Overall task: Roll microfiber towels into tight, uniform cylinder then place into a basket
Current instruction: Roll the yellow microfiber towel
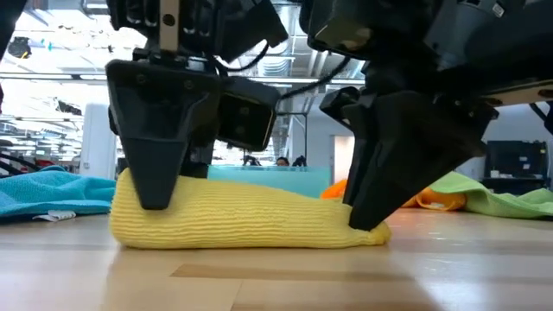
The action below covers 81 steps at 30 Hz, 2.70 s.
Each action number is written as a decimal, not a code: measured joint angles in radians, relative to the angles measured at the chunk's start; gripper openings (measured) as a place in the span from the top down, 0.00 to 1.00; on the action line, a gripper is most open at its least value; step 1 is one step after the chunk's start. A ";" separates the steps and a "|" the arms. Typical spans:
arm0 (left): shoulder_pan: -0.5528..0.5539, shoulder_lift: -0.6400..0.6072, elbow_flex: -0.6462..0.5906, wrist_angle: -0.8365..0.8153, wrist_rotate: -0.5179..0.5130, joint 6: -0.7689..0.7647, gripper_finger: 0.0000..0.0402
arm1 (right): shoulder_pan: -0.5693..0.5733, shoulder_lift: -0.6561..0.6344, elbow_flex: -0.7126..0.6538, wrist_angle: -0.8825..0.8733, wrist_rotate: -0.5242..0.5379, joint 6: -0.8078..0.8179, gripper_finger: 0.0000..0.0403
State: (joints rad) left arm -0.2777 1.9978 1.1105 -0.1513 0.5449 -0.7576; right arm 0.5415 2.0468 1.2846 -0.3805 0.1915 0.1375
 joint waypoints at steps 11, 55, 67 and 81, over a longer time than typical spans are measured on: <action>-0.102 -0.148 -0.001 -0.202 -0.396 0.177 0.69 | -0.002 0.002 -0.001 0.000 -0.007 0.047 0.94; -0.397 -0.043 0.006 -0.076 -1.072 0.613 0.69 | -0.021 0.001 -0.001 -0.004 -0.056 0.099 0.95; -0.341 0.007 0.012 -0.134 -1.008 0.479 0.69 | -0.008 0.000 -0.002 0.000 -0.057 0.057 0.95; -0.312 -0.003 0.009 -0.156 -0.928 0.407 0.97 | 0.009 0.002 -0.002 0.048 -0.110 0.046 0.95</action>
State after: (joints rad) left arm -0.5901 1.9953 1.1190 -0.3074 -0.3832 -0.3501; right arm 0.5501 2.0483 1.2827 -0.3322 0.0817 0.1835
